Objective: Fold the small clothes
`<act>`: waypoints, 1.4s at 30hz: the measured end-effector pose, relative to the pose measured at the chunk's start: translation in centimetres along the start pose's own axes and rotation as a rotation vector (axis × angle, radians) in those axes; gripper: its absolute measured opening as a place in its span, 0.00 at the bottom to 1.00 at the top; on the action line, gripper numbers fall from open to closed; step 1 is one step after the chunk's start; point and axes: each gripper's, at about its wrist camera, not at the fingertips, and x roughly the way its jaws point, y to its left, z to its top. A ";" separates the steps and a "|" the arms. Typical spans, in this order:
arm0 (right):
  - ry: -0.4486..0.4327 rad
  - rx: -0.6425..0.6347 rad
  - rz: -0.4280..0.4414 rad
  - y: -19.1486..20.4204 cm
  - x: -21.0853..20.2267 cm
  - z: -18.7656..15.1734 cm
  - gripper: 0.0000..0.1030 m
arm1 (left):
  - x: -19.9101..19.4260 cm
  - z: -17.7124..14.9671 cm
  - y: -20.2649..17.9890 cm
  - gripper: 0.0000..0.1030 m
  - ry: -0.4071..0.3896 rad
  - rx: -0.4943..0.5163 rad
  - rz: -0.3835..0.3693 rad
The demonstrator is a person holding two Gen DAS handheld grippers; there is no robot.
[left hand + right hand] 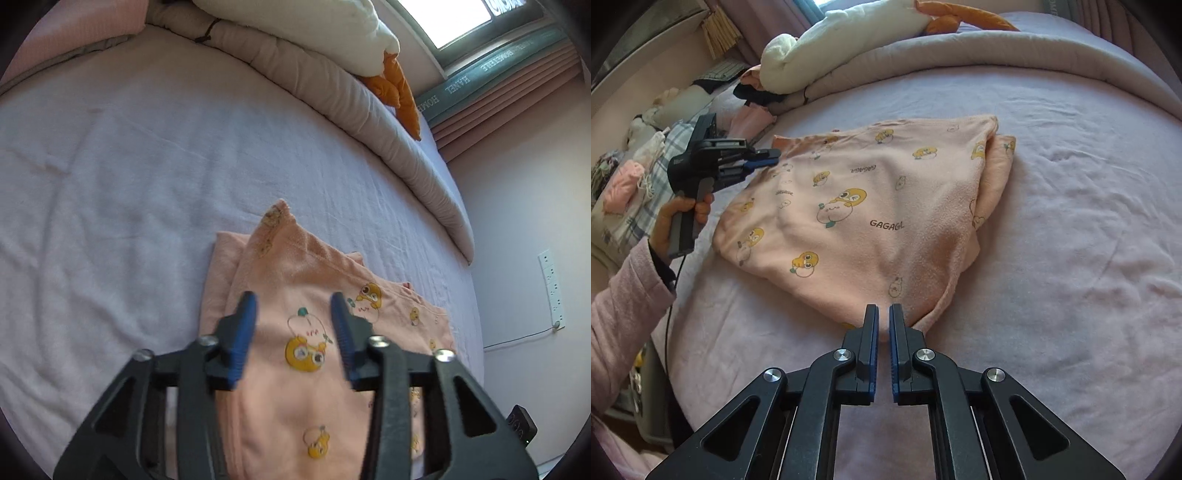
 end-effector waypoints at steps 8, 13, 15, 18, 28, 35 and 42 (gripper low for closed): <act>-0.064 0.012 0.058 2.4 -1.0 0.4 0.54 | -5.3 -5.9 2.8 0.59 0.014 -0.119 -0.107; -0.061 0.034 0.133 4.5 0.5 1.0 0.54 | -4.3 -7.5 4.2 0.59 0.060 -0.170 -0.139; -0.061 0.049 0.170 5.1 1.1 1.4 0.54 | -4.1 -7.2 4.1 0.59 0.056 -0.180 -0.171; -0.062 0.079 0.210 5.7 1.9 2.1 0.54 | -2.9 -6.5 3.4 0.59 0.083 -0.177 -0.210; -0.012 0.226 0.272 5.8 7.9 8.7 0.51 | 1.8 -3.2 0.2 0.56 0.134 -0.090 -0.216; 0.017 0.268 0.138 6.1 13.1 14.3 0.14 | 2.8 -2.7 0.5 0.16 0.146 -0.044 -0.124; 0.092 0.268 0.007 6.2 16.1 14.7 0.00 | 3.0 -2.5 0.3 0.14 0.156 -0.017 -0.078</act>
